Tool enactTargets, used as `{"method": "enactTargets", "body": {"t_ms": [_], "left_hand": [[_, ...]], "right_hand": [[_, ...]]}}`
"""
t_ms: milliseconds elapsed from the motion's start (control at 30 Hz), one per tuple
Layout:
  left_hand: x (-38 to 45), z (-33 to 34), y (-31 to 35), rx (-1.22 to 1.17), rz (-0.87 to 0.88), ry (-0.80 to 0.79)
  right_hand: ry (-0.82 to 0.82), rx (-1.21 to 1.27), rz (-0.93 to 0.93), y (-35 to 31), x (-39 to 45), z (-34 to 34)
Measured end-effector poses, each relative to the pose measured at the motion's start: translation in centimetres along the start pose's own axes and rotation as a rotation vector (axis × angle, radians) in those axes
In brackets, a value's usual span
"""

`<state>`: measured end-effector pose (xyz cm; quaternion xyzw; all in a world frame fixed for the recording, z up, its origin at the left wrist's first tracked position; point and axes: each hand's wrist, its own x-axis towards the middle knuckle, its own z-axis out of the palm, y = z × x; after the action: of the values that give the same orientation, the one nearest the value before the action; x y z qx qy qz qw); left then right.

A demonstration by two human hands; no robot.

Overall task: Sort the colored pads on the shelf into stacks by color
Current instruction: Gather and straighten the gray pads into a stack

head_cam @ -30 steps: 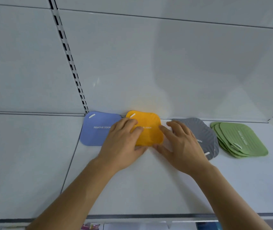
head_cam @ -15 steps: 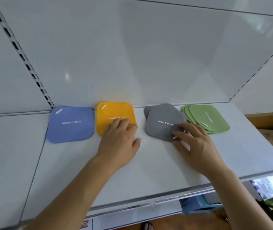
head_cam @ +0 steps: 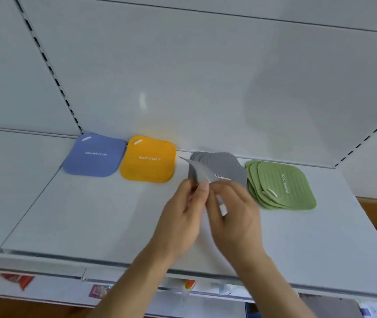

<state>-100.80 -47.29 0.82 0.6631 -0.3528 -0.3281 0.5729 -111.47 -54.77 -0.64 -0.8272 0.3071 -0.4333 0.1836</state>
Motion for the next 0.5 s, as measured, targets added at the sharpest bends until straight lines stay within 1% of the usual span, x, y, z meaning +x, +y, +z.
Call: {"method": "enactTargets", "body": {"t_ms": [67,100,167,233,333,400,500], "left_hand": [[-0.4,0.6,0.0,-0.147,-0.076,0.11],[-0.4,0.6,-0.1,-0.152,-0.089,0.162],[-0.1,-0.1,-0.9,-0.04,-0.089,0.265],[0.2,-1.5,-1.3,0.049,-0.104,0.327],[0.6,-3.9,-1.0,0.123,-0.123,0.284],[0.8,-5.3,-0.8,0.229,-0.127,0.249],[1.3,-7.0,-1.0,0.348,-0.119,0.18]], "right_hand": [[-0.067,0.077,0.0,-0.6,-1.0,0.7],[-0.1,0.109,-0.018,-0.5,-1.4,0.9],[-0.174,0.163,-0.08,-0.3,-1.8,0.8],[-0.197,0.149,-0.087,0.5,-1.8,0.3],[-0.123,-0.024,-0.009,3.1,-1.0,-0.6],[-0.117,-0.126,0.012,5.0,-0.4,-1.4],[-0.121,-0.194,0.01,6.7,0.1,-2.2]]}}
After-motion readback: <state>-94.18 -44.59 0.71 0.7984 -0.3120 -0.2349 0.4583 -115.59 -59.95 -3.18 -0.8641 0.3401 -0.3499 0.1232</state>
